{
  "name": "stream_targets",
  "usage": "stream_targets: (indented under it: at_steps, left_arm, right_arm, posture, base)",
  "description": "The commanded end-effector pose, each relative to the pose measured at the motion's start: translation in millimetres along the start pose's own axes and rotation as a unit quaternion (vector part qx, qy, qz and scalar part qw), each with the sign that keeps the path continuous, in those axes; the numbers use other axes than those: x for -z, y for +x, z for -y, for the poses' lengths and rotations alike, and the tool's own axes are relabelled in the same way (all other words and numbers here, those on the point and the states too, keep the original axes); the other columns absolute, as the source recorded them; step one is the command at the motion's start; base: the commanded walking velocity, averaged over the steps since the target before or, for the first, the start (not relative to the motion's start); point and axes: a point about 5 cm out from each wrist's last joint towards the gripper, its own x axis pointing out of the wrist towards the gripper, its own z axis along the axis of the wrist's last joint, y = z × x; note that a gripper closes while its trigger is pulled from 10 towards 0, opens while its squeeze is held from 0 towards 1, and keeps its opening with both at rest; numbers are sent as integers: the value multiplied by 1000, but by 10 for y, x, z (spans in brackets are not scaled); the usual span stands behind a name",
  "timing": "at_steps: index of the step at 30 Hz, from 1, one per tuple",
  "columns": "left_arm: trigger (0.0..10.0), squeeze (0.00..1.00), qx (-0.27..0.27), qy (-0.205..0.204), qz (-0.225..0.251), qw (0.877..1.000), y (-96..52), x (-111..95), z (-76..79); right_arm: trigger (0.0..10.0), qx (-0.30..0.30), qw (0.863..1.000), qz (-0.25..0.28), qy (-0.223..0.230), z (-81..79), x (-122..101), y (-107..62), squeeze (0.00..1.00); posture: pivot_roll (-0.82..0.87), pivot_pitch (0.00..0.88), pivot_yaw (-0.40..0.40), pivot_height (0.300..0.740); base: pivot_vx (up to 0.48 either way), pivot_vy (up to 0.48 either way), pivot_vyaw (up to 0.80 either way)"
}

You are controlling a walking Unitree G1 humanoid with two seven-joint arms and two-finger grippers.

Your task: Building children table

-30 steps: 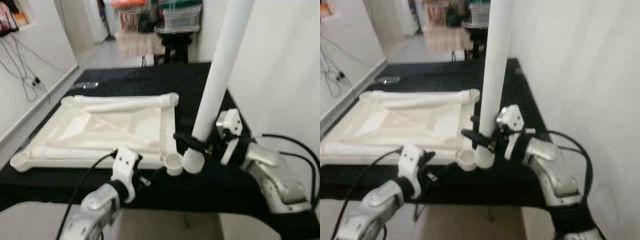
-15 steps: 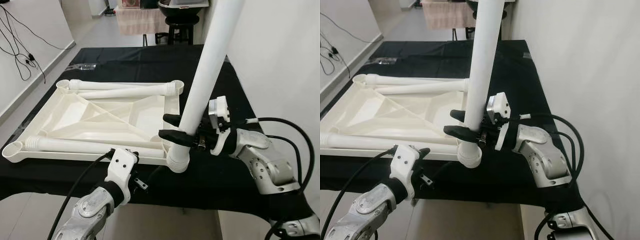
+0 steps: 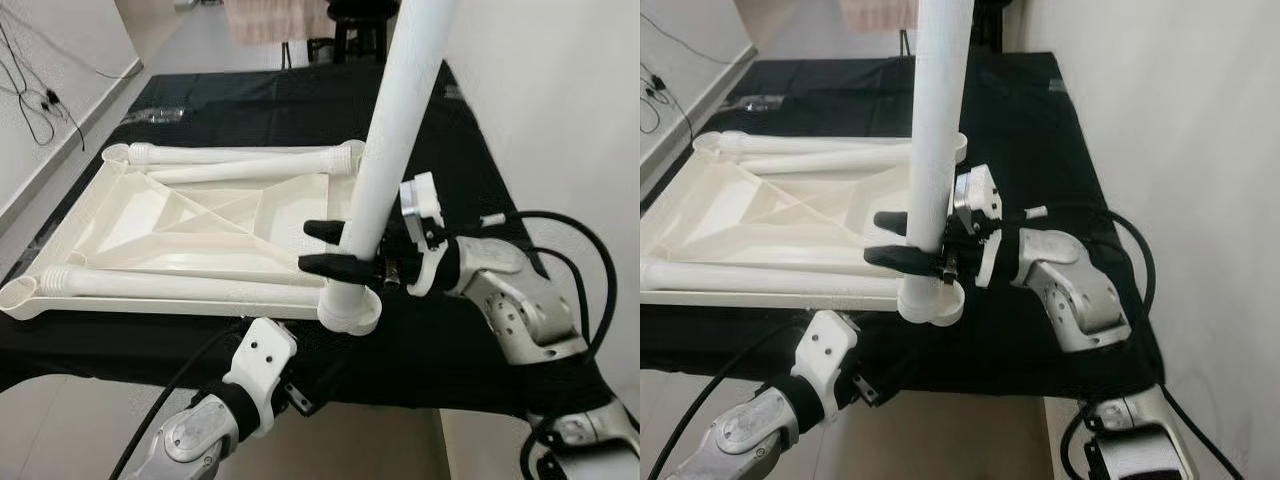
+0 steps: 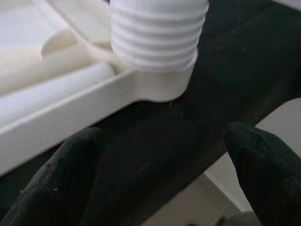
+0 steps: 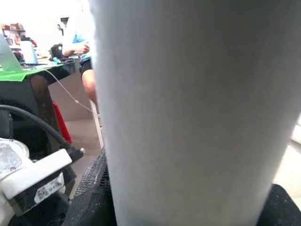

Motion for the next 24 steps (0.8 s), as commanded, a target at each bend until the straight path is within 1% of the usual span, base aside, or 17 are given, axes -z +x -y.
stream_targets:
  at_steps: [1,7,9,12,18,21,24]
  left_arm:
    - [10000,0,5,5,-11,1000,-48,10,34]
    - [10000,0,-7,4,-11,1000,-88,-6,50]
    - [10000,0,-8,4,-10,1000,-103,-14,54]
    - [10000,0,-2,15,-6,1000,-123,-36,77]
    - [10000,0,0,23,-4,1000,-130,-55,84]
    - [10000,0,4,26,-4,1000,-154,-67,90]
    - [10000,0,6,27,-5,1000,-163,-69,91]
  right_arm:
    - [10000,-20,1000,-2,-4,-24,6,57,0]
    - [10000,-37,999,-18,-8,0,37,100,0]
    - [10000,-45,999,-26,-8,6,50,91,0]
    - [10000,-55,998,-37,-14,26,59,64,0]
    - [10000,-38,998,-47,-28,110,65,57,0]
    - [10000,-35,998,-44,-29,162,8,7,0]
    - [10000,-41,998,-46,-28,168,-6,-18,0]
  posture:
    - [27,251,-5,740]
    - [36,264,-12,740]
    - [42,268,-15,740]
    - [49,276,-18,740]
    - [53,283,-19,740]
    - [59,290,-16,740]
    - [59,292,-14,740]
  base:
    - [0,0,0]
    - [0,0,0]
    - [0,0,0]
    - [0,0,0]
    - [0,0,0]
    - [0,0,0]
    - [0,0,0]
